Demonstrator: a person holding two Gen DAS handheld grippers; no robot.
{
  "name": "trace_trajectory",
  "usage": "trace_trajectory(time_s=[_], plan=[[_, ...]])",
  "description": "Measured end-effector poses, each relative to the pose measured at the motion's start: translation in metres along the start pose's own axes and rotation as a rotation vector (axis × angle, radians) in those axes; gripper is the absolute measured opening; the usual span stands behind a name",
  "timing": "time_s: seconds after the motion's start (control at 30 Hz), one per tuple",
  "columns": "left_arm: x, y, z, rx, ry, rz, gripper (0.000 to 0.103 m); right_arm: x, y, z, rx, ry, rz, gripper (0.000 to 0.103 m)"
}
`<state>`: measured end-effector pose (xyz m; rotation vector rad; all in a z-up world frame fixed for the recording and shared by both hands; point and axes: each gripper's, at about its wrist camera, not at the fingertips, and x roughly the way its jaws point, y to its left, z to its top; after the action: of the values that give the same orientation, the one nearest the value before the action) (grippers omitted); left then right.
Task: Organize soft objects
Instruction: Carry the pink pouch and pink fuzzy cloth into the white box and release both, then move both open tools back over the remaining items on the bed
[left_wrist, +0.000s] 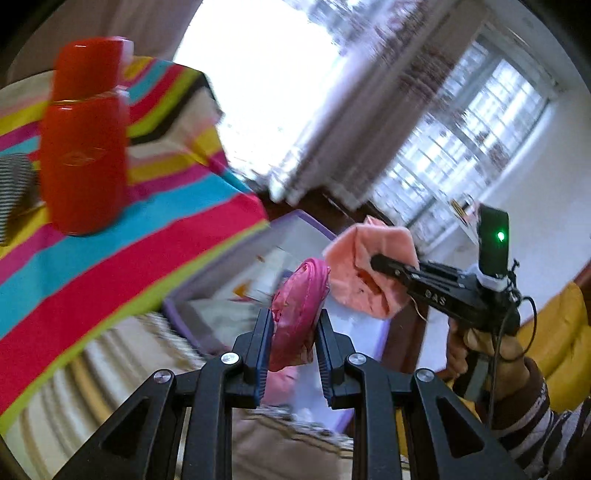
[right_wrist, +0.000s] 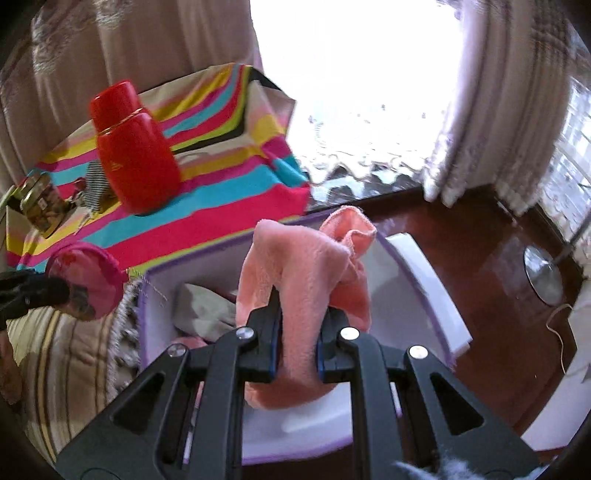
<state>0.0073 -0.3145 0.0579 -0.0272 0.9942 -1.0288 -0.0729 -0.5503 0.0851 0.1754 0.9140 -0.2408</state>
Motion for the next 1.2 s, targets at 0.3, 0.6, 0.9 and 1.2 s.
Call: trace_trajectory(time_s=[0.3,0.6,0.9,1.2], plan=[[0.039,-0.042,-0.009,0.063,0.137,-0.103,0.045,-0.011,-0.034,-0.007,0.072,0.004,-0.046,0.033],[0.028,-0.021,-0.005,0.018,0.096,-0.061,0.048,-0.009,-0.027,-0.006,0.071,-0.006,-0.008,0.054],[-0.01,0.028,0.0,-0.042,0.011,0.042,0.048,0.004,0.025,0.005,-0.003,0.009,0.084,0.054],[-0.062,0.102,-0.008,-0.159,-0.081,0.186,0.048,0.021,0.108,0.022,-0.11,0.03,0.209,0.054]])
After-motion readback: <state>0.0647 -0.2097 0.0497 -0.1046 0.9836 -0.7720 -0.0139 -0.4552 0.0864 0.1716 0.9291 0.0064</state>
